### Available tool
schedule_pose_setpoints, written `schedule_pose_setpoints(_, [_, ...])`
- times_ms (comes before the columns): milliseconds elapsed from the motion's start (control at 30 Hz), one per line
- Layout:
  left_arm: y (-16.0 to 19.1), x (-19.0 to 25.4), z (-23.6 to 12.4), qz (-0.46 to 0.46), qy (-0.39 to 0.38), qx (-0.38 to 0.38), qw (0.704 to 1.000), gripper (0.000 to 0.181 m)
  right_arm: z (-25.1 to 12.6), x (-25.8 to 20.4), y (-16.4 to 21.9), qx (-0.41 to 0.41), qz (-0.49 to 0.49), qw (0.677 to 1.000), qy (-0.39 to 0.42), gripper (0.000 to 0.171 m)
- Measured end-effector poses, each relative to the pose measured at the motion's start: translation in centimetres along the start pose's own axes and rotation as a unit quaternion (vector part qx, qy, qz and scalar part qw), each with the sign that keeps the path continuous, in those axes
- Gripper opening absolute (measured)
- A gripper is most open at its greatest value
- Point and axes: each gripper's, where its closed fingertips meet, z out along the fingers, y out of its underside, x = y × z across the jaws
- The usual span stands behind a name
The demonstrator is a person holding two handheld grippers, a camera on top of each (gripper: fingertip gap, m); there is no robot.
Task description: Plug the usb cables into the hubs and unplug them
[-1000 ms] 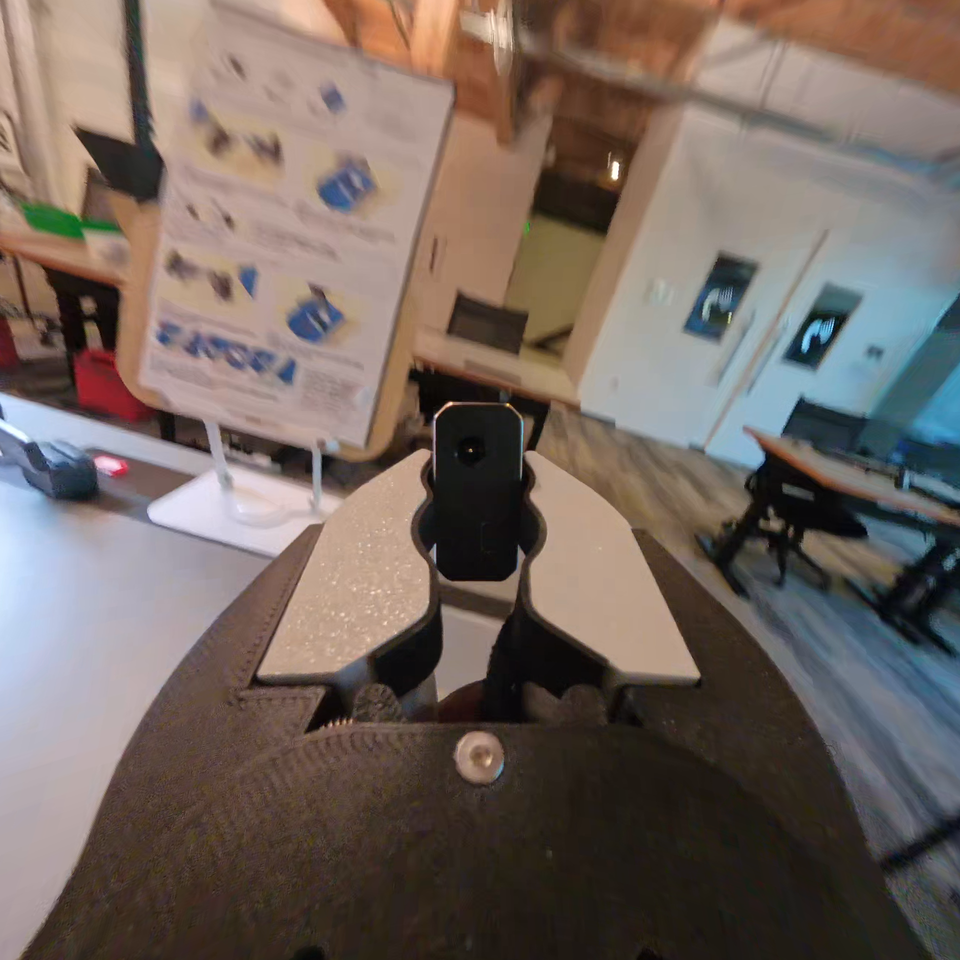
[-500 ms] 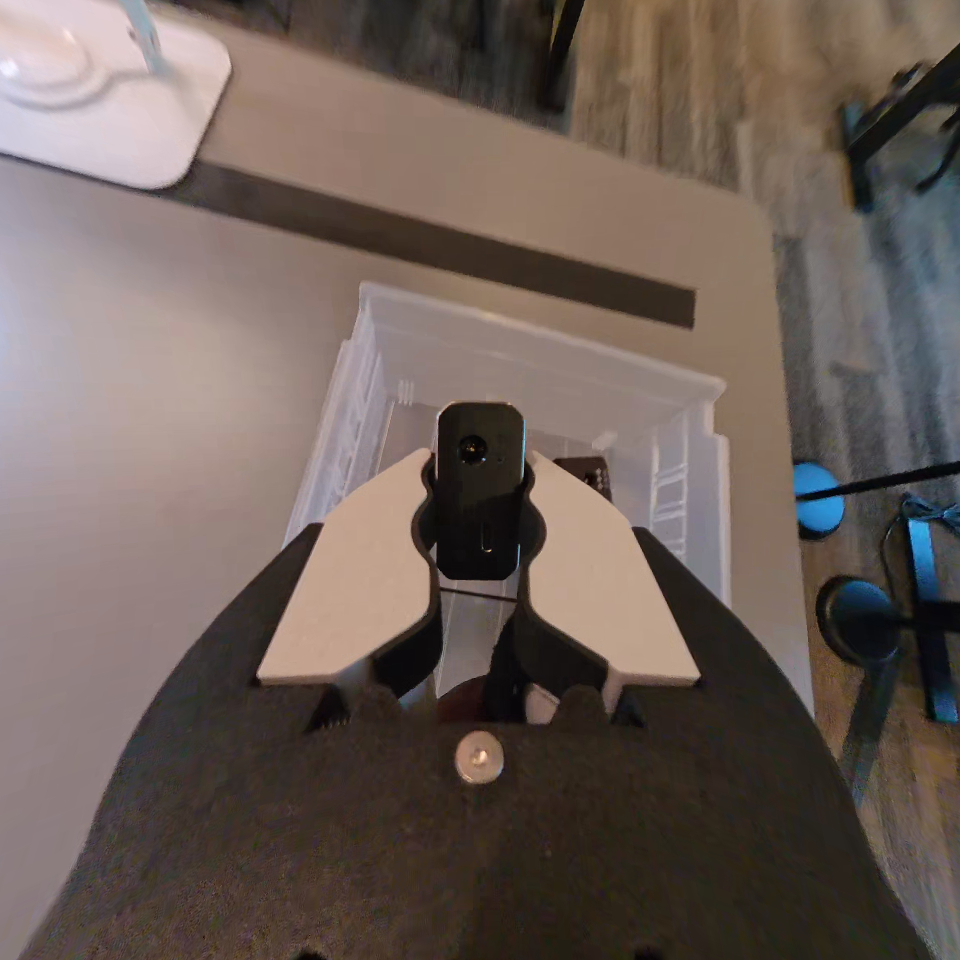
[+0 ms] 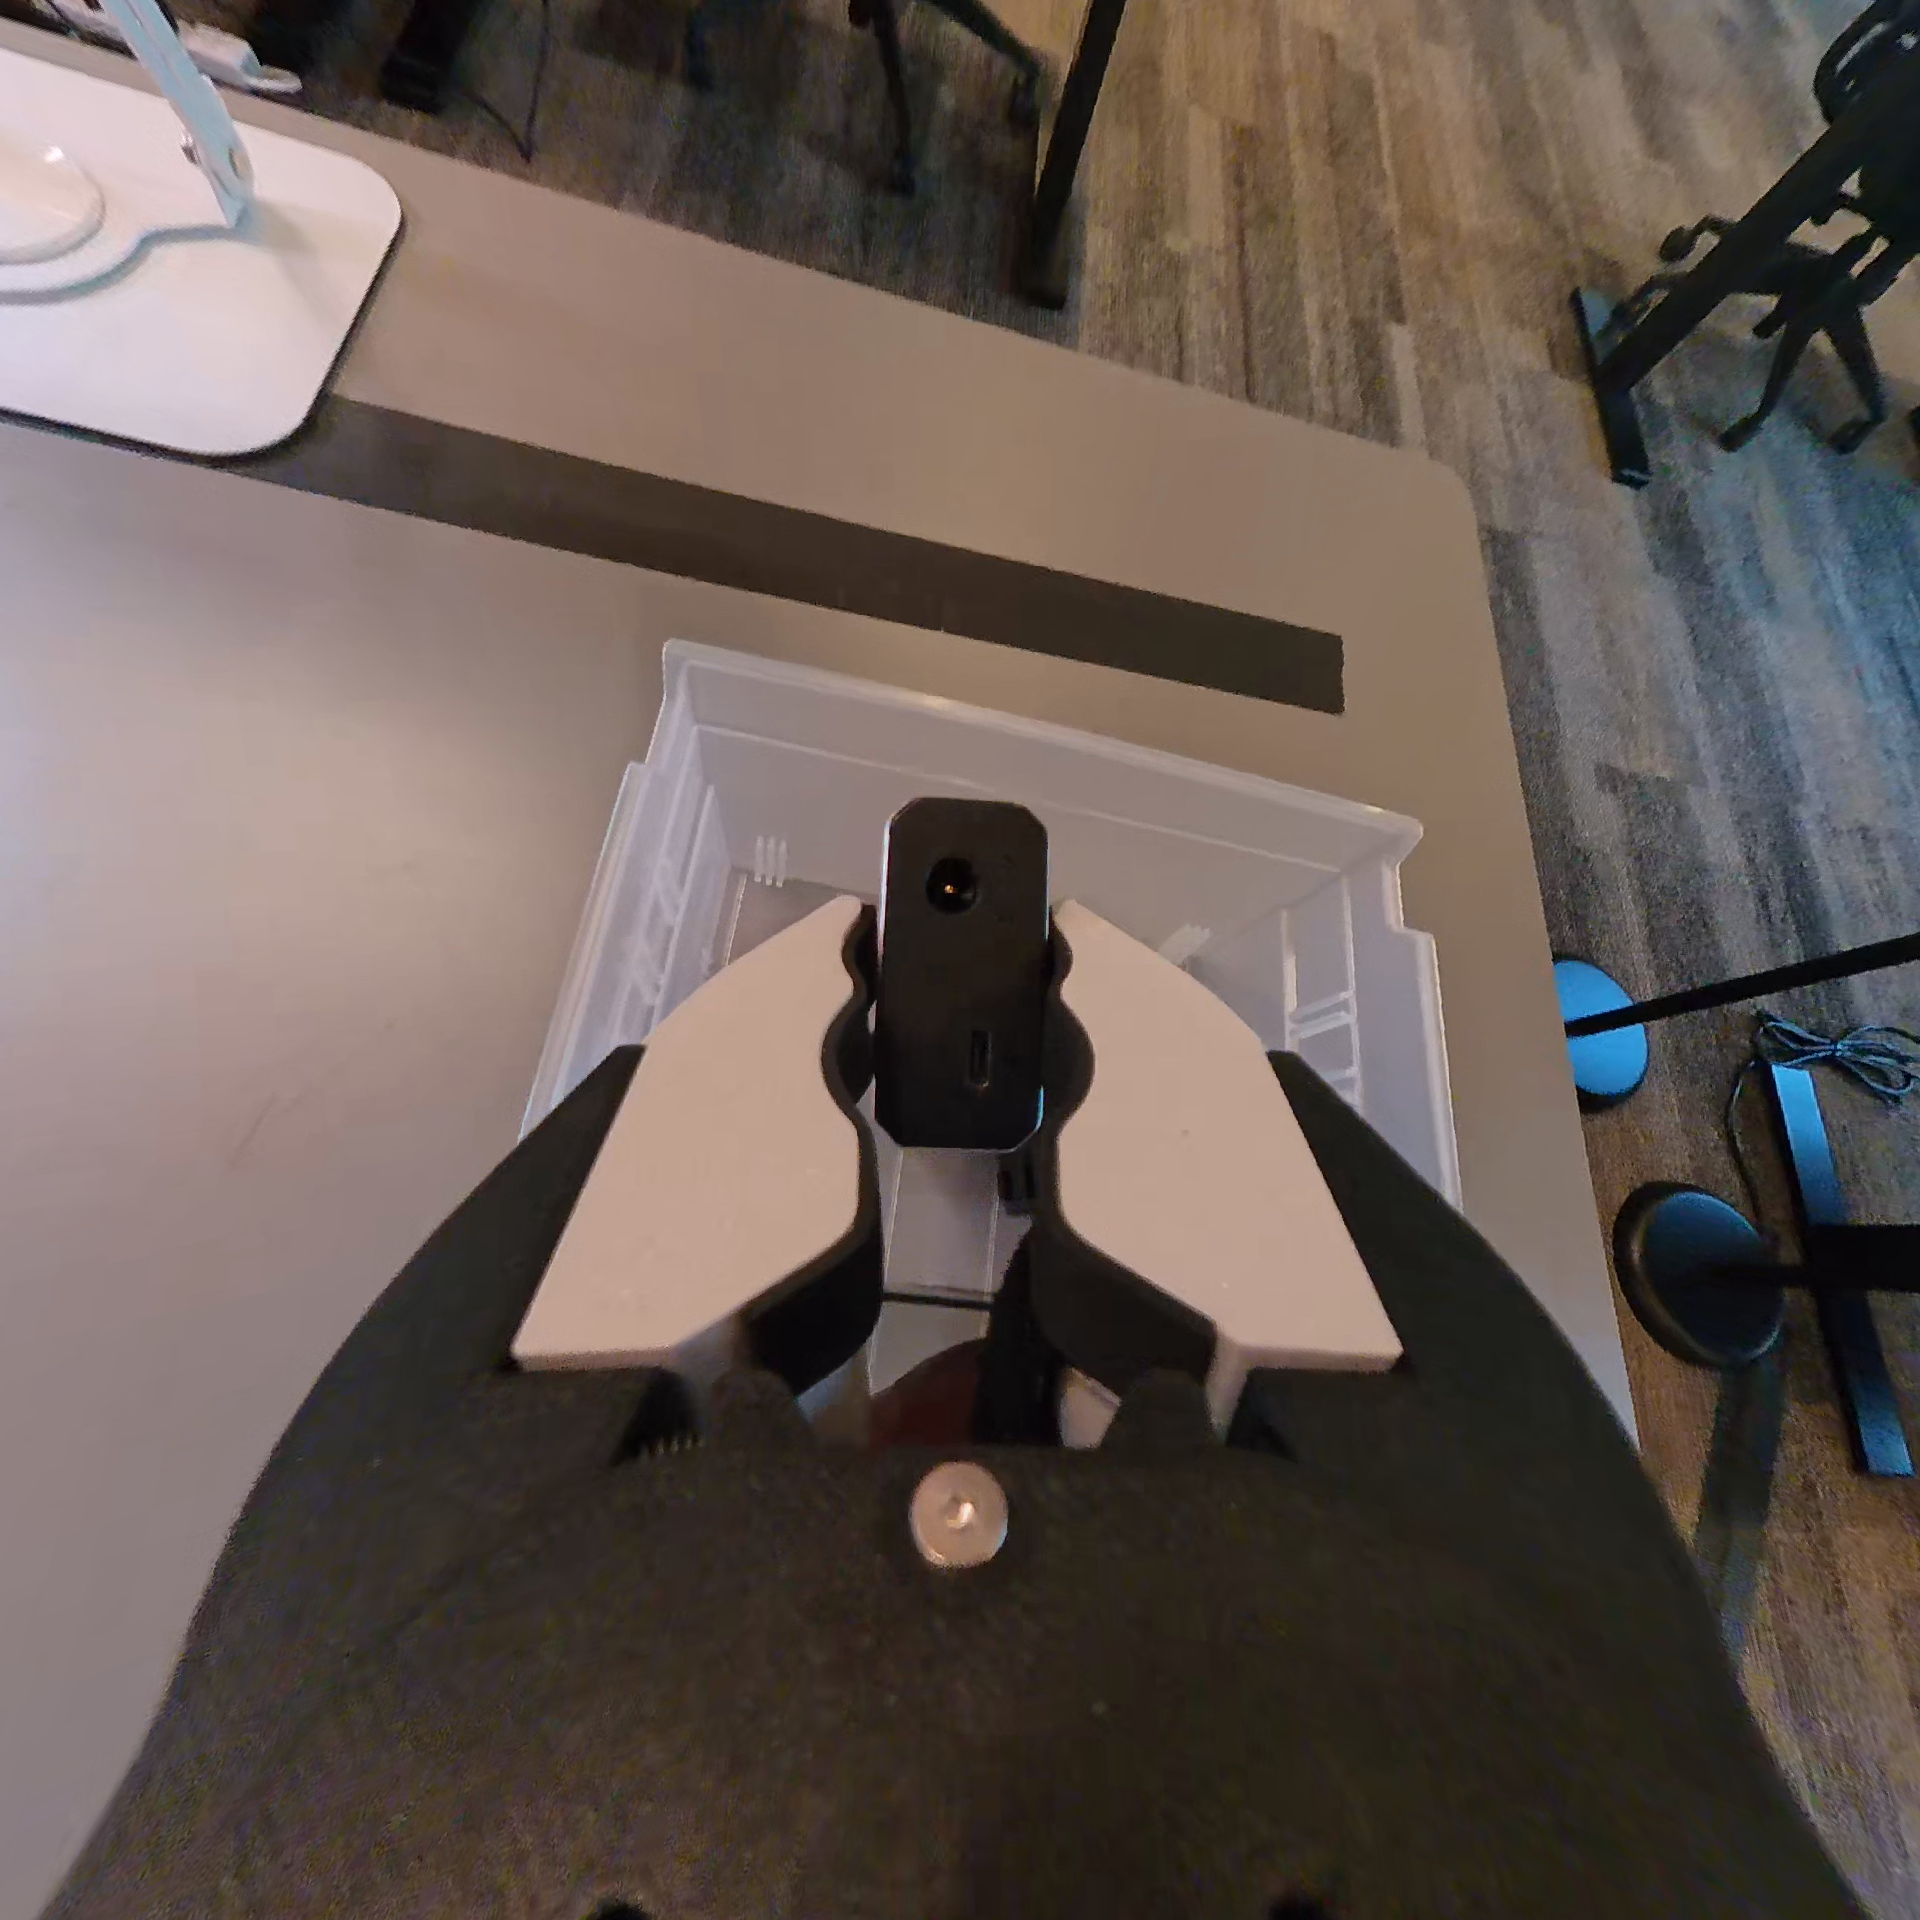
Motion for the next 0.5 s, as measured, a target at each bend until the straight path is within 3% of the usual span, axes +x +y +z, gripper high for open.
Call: schedule_pose_setpoints(500, [0.2,-0.3,0.0,-0.009,-0.001,0.0,1.0,0.053,1.7,1.7,-2.0,0.108,0.015,0.993,0.052,0.031])
